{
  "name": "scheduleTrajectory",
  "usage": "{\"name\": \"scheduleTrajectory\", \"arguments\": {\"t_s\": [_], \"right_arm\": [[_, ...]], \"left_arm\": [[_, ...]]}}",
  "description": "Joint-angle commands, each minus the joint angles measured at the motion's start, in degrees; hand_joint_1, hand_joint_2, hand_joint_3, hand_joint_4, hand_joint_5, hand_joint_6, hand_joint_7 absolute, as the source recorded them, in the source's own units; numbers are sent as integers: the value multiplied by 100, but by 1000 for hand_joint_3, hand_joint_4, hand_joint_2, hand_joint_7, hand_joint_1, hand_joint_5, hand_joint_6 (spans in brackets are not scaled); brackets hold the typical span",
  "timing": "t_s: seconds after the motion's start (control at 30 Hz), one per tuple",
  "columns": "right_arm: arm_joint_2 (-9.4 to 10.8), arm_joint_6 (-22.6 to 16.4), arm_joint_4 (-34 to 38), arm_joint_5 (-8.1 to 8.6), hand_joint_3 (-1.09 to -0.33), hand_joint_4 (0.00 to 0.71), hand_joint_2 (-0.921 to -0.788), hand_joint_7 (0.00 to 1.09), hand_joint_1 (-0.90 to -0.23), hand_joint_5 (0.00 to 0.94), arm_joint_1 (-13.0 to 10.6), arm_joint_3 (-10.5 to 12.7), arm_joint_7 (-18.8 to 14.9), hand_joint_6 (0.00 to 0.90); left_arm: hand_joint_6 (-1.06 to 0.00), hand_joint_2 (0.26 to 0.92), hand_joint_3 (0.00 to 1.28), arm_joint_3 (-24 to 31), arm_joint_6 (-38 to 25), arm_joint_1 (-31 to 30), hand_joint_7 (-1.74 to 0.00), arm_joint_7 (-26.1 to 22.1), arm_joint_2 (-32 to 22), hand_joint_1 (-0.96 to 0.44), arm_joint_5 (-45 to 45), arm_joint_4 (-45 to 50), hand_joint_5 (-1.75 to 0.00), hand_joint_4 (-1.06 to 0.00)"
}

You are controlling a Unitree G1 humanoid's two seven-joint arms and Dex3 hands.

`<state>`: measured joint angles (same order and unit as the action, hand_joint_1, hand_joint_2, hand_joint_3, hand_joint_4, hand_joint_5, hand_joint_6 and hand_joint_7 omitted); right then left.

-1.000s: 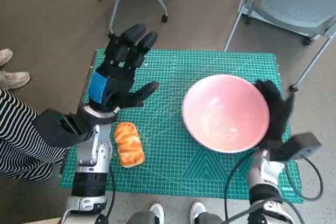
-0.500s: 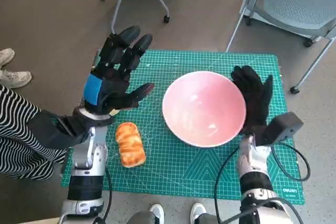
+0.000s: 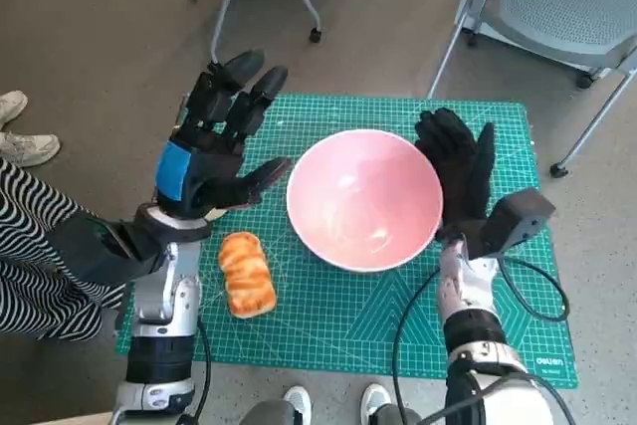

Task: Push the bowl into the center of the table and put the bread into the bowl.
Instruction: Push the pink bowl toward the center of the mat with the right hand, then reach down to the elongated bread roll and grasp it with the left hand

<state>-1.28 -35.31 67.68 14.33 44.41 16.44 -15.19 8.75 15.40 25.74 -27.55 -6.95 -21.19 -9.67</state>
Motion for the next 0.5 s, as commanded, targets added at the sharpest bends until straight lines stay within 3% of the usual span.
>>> {"name": "scheduleTrajectory", "arguments": {"t_s": [0.03,0.3,0.5], "right_arm": [[-85,133,31,-73,-842,159,-921,382,-625,1,-44,-5,6,99],[-306,42,-599,-119,-840,164,-921,393,-619,3,-152,-18,44,105],[-341,-133,-1735,-305,-805,168,-921,411,-644,4,-489,-235,120,109]], "left_arm": [[1,797,424,23,-24,-60,-631,-13,-59,-119,-46,103,-216,-148],[1,802,417,66,15,-58,-631,-47,-131,-113,-40,74,-208,-158],[1,804,414,89,-17,-8,-630,-73,-204,-112,-69,124,-202,-160]]}}
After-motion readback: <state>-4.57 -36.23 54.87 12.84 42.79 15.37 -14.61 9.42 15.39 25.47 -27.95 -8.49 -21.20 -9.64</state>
